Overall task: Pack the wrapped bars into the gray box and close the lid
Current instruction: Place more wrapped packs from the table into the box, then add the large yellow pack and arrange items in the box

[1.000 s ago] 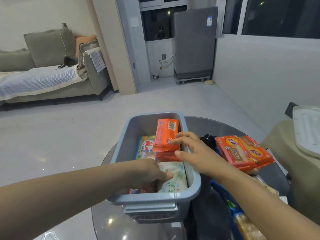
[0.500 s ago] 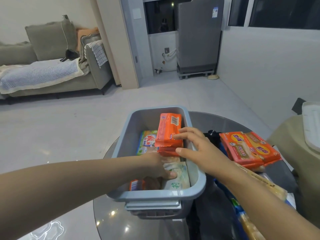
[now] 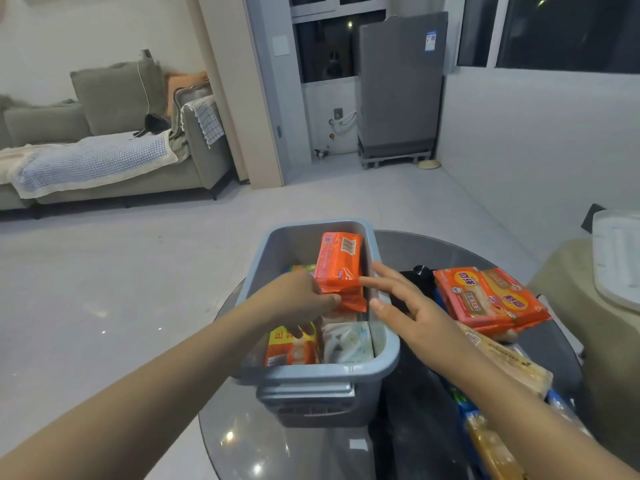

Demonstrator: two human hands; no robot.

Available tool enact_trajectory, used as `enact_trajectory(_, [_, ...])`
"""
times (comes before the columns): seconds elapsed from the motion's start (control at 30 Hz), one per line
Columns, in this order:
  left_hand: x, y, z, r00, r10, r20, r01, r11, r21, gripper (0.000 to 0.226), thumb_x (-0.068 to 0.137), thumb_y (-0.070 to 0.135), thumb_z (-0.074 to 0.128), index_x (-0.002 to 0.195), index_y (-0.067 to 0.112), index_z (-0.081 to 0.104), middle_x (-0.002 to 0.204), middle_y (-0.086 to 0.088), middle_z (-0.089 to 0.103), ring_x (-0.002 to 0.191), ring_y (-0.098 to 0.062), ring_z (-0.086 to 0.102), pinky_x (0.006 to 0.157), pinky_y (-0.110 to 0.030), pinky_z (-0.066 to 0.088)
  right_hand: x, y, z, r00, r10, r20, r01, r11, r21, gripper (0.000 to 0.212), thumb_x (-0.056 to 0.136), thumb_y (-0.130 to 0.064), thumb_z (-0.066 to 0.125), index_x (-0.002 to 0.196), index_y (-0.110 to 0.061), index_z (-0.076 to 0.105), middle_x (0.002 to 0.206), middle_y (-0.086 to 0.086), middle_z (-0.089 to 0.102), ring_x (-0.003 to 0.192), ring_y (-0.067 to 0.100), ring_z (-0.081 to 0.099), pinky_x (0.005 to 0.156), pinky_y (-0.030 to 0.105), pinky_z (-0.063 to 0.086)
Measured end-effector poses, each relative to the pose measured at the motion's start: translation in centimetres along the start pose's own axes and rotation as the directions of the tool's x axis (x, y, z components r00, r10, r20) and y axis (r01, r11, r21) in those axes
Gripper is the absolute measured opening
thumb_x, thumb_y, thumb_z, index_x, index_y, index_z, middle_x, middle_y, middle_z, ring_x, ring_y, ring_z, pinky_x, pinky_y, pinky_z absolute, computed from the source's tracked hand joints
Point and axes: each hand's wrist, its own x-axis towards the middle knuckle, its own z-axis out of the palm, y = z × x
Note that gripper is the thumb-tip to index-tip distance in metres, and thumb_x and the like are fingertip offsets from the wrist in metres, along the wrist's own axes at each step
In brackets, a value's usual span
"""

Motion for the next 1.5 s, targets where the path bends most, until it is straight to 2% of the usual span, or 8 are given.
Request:
enact_trajectory(0.2, [-3.1,3.4,1.3,0.859,0.275,-0.431,-0.283,0.958,0.048,0.025,0.086,0.021,0.049,0.093,0.025,0.073,0.076,0.017,0.061,0.068,-0.002,0.059,0.057,-0.020,0.045,-2.0,0.4,-2.3,0.982,0.022,-0.189,-0.026,0.999,-0.022,0.026,0.092,-0.027,0.052,0.110,-0.044,0.059,0.110,-0.030,0.058,0.101,-0.012,0.054,0.078,0.015,0.049])
enact_trajectory(0.47, [-3.4,9.2,6.6,0.874,0.343,-0.343,-0.424,0.885,-0.195,0.021,0.085,0.021,0.052,0.100,0.023,0.067,0.072,0.015,0.059,0.066,-0.001,0.055,0.052,-0.014,0.039,-4.1,1.3,-7.4,0.921,0.093,-0.378,-0.084,0.996,0.041,0.028,0.092,-0.017,0.052,0.087,-0.039,0.068,0.095,-0.014,0.069,0.084,-0.003,0.064,0.059,0.012,0.049])
enact_trajectory(0.67, [-2.3,11.6,10.5,0.907,0.348,-0.236,-0.392,0.903,-0.175,0.032,0.088,0.027,0.052,0.117,0.020,0.062,0.105,0.004,0.066,0.082,-0.004,0.060,0.062,-0.016,0.042,-4.9,2.7,-9.9,0.892,0.266,-0.365,-0.273,0.961,0.035,0.021,0.090,-0.017,0.054,0.085,-0.031,0.069,0.095,-0.002,0.070,0.092,0.019,0.065,0.086,0.048,0.052])
enact_trajectory(0.8, [-1.1,10.7,13.5,0.940,0.289,-0.179,-0.309,0.947,-0.093,0.044,0.088,0.031,0.050,0.131,0.022,0.054,0.128,-0.003,0.057,0.113,-0.019,0.056,0.094,-0.036,0.050,-5.3,3.8,-10.9,0.905,0.343,-0.251,-0.402,0.884,-0.240,0.011,0.088,-0.025,0.058,0.093,-0.031,0.066,0.100,-0.012,0.065,0.090,0.005,0.058,0.071,0.022,0.047])
enact_trajectory(0.93, [-0.5,8.8,15.5,0.976,0.167,-0.140,-0.175,0.983,-0.051,0.056,0.089,0.038,0.050,0.141,0.018,0.042,0.139,-0.007,0.046,0.127,-0.026,0.046,0.102,-0.039,0.043,-6.2,4.2,-11.4,0.898,0.425,-0.110,-0.431,0.807,-0.404,0.010,0.085,-0.036,0.060,0.094,-0.033,0.064,0.093,-0.018,0.062,0.084,-0.002,0.056,0.063,0.015,0.041])
enact_trajectory(1.17, [-0.8,7.7,16.0,0.986,0.121,-0.116,-0.152,0.938,-0.310,0.028,0.085,0.041,0.061,0.107,0.023,0.060,0.101,0.007,0.067,0.090,-0.008,0.063,0.081,-0.031,0.054,-7.0,3.9,-11.7,0.845,0.534,0.014,-0.448,0.722,-0.527,0.026,0.088,-0.046,0.053,0.105,-0.028,0.061,0.099,-0.008,0.065,0.084,0.005,0.062,0.064,0.018,0.047])
enact_trajectory(1.4, [-2.0,7.5,15.2,0.994,0.097,-0.042,-0.105,0.882,-0.460,0.032,0.082,0.043,0.067,0.100,0.017,0.071,0.095,0.000,0.074,0.089,-0.016,0.070,0.080,-0.042,0.059,-8.2,3.6,-11.9,0.882,0.471,0.013,-0.440,0.834,-0.332,0.025,0.088,-0.034,0.058,0.112,-0.030,0.058,0.100,-0.017,0.058,0.094,0.003,0.058,0.073,0.017,0.050])
enact_trajectory(1.5, [-3.0,7.6,15.0,0.991,0.126,-0.036,-0.128,0.868,-0.480,0.035,0.082,0.047,0.066,0.098,0.016,0.072,0.091,0.001,0.074,0.080,-0.011,0.070,0.064,-0.026,0.061,-8.9,2.9,-12.5,0.902,0.430,-0.029,-0.427,0.881,-0.205,0.017,0.084,-0.033,0.064,0.100,-0.035,0.061,0.098,-0.019,0.059,0.089,0.000,0.060,0.066,0.015,0.049])
